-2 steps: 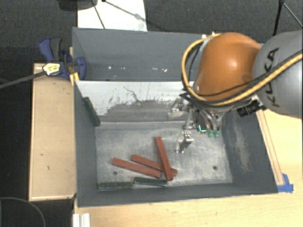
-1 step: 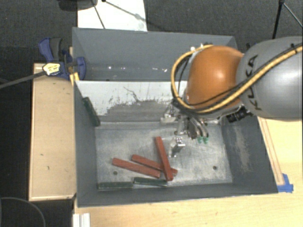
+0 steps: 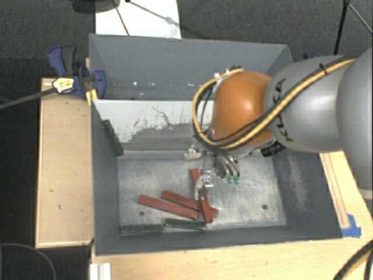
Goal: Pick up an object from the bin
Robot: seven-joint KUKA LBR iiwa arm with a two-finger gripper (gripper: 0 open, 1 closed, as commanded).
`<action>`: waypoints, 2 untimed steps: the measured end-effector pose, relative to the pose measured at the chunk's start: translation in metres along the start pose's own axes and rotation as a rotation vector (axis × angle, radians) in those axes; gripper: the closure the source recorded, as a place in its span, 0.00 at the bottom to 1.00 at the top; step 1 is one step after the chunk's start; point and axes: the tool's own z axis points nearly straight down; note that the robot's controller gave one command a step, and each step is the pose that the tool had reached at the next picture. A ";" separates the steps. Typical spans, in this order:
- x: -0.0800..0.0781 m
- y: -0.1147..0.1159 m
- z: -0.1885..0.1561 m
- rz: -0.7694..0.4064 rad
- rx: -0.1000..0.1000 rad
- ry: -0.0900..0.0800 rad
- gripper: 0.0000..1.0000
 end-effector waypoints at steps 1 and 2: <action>0.019 0.025 0.058 0.122 0.000 0.000 1.00; 0.019 0.025 0.058 0.123 0.000 0.000 1.00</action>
Offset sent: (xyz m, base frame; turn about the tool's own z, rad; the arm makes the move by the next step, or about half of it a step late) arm 0.0000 0.0000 0.0000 0.0000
